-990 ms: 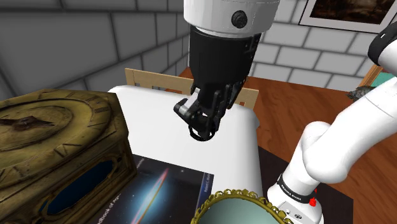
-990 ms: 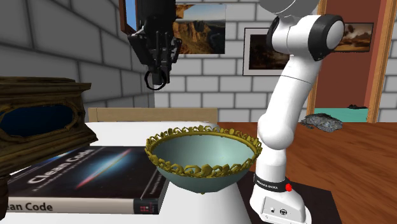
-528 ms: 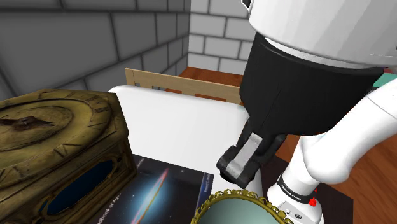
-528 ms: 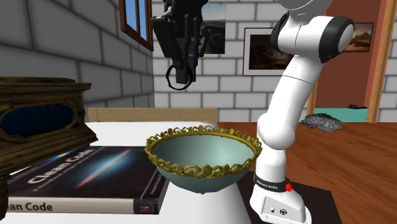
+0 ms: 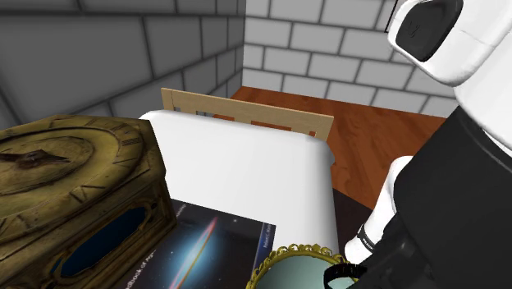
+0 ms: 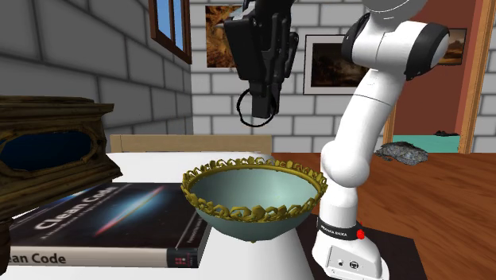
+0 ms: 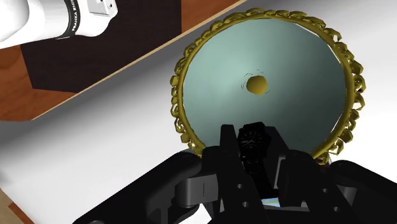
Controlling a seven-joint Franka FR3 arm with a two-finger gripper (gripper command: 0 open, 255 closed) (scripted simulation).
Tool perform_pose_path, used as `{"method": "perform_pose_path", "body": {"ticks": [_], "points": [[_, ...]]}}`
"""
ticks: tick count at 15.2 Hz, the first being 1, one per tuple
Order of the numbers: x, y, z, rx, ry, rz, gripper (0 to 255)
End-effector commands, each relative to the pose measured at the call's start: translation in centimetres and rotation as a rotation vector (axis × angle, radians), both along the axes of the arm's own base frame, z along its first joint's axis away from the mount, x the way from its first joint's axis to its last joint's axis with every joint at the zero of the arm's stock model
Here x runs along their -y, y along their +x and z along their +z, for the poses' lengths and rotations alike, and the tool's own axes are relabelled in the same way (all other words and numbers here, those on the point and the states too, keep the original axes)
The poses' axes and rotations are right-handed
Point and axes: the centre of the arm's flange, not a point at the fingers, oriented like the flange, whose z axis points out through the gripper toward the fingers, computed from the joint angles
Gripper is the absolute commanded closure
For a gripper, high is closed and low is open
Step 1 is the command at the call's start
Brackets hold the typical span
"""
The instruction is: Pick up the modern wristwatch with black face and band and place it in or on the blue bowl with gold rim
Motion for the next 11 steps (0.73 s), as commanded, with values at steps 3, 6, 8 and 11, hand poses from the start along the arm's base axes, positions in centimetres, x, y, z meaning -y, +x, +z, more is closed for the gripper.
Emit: {"method": "perform_pose_path", "body": {"ticks": [3,6,8,11], "points": [[0.0,-0.1,-2.1,0.000,0.000,-0.001,255],[0.0,-0.1,-3.7,0.000,0.000,-0.001,255],[0.0,-0.1,-4.7,0.000,0.000,-0.001,255],[0.0,-0.1,-5.9,0.000,0.000,-0.001,255]]}}
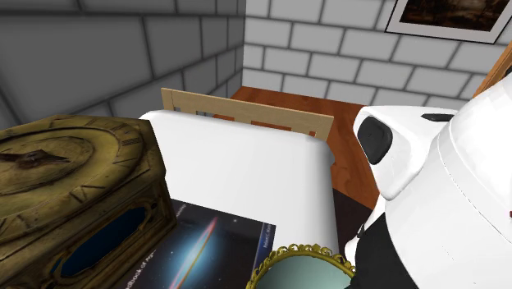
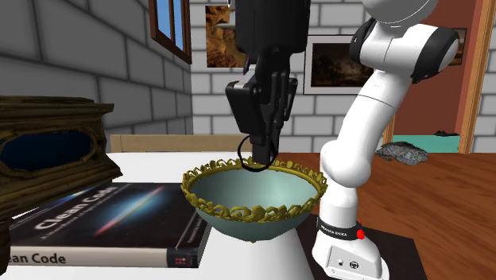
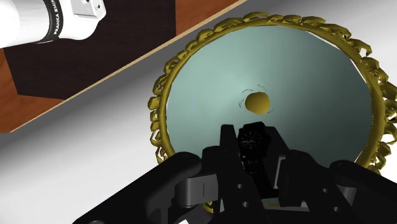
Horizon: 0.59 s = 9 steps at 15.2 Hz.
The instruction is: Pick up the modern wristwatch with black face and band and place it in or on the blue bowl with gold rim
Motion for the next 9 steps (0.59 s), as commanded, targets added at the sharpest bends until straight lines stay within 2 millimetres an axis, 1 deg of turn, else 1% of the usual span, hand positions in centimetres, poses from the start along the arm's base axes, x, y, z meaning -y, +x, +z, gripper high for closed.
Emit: {"method": "perform_pose_path", "body": {"ticks": [1,6,7,9], "points": [[0.02,0.00,-0.29,0.000,0.000,0.000,255],[0.02,-0.01,-0.29,0.000,0.000,0.000,255],[0.02,0.00,-0.29,0.000,0.000,0.000,0],[0.02,0.00,-0.29,0.000,0.000,0.000,0]]}}
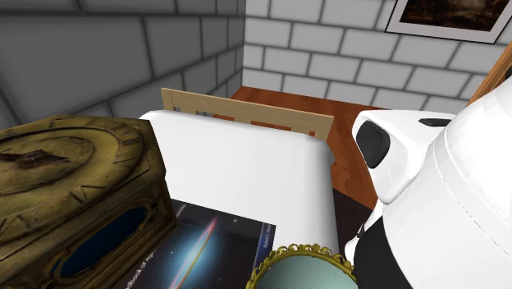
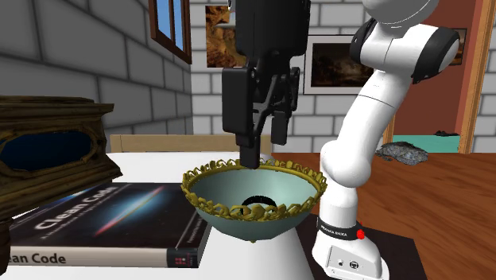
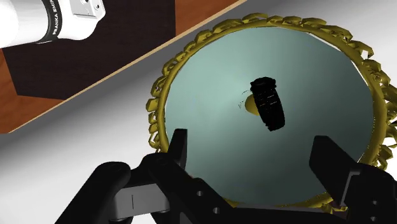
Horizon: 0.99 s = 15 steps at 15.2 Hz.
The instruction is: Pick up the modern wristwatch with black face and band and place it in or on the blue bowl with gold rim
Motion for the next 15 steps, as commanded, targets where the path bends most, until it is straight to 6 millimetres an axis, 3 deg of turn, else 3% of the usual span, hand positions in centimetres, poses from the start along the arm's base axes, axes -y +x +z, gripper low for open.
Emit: {"method": "perform_pose_path", "body": {"ticks": [1,3,7,15], "points": [[0.0,0.0,0.0,0.000,0.000,0.000,0],[0.0,0.0,0.0,0.000,0.000,0.000,0],[-0.8,-0.5,4.9,0.000,0.000,0.000,0],[-0.8,-0.5,4.9,0.000,0.000,0.000,0]]}}
